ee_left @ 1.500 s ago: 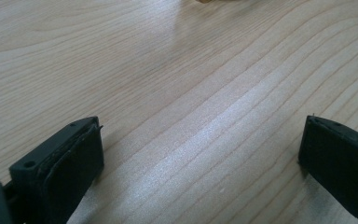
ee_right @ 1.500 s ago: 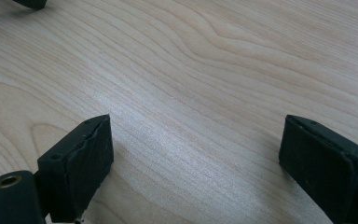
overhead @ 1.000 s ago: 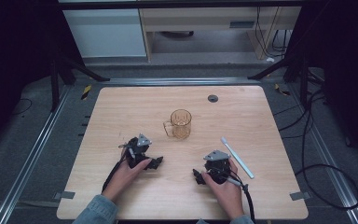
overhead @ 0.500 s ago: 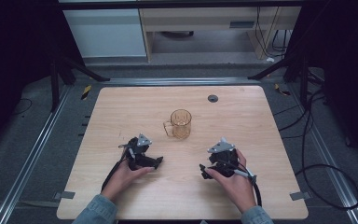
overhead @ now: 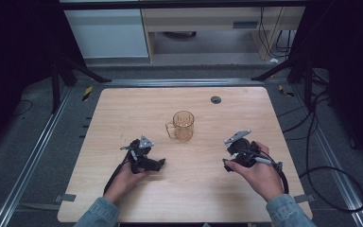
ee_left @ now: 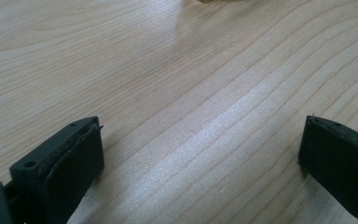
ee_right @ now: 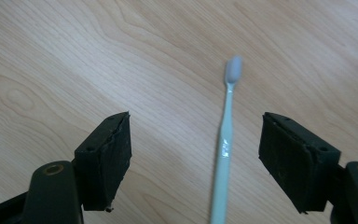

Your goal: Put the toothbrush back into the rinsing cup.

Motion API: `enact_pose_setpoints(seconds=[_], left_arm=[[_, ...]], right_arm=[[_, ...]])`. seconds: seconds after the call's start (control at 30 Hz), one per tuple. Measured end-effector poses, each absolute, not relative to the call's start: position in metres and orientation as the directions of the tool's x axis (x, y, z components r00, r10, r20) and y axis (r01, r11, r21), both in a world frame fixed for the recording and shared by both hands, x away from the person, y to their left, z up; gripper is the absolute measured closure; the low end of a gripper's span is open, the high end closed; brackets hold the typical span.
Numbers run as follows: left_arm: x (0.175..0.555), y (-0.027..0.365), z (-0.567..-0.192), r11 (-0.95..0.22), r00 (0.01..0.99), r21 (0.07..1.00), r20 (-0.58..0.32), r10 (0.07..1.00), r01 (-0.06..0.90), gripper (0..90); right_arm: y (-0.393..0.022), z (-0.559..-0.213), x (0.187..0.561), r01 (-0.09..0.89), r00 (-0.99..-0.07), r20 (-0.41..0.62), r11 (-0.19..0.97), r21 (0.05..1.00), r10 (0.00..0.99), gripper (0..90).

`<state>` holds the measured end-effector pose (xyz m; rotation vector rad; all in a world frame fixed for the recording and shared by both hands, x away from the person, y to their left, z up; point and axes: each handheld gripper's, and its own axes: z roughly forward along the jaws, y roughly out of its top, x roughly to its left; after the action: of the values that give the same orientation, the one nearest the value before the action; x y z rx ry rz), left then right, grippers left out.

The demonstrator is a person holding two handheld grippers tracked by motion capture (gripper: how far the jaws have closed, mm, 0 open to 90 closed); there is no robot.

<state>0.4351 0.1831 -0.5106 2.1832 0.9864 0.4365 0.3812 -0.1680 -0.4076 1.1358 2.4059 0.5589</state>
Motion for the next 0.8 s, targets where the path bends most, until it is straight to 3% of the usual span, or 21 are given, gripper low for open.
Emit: enact_pose_setpoints(seconds=[0.23,0.53,0.8], left_arm=[[0.435,0.183,-0.511,-0.47,0.652,0.71,0.02,0.758,0.525,0.0],[0.436,0.182,-0.511,-0.467,0.648,0.712,0.022,0.762,0.524,0.0],[0.435,0.182,-0.511,-0.466,0.647,0.712,0.022,0.762,0.525,0.0]], right_arm=[[-0.186,-0.402,0.385,0.651,-0.565,-0.175,0.565,0.507,0.806,23.5],[-0.196,-0.38,0.396,0.71,-0.516,-0.138,0.512,0.483,0.845,32.0],[-0.187,-0.368,0.41,0.718,-0.549,-0.155,0.559,0.415,0.821,35.3]])
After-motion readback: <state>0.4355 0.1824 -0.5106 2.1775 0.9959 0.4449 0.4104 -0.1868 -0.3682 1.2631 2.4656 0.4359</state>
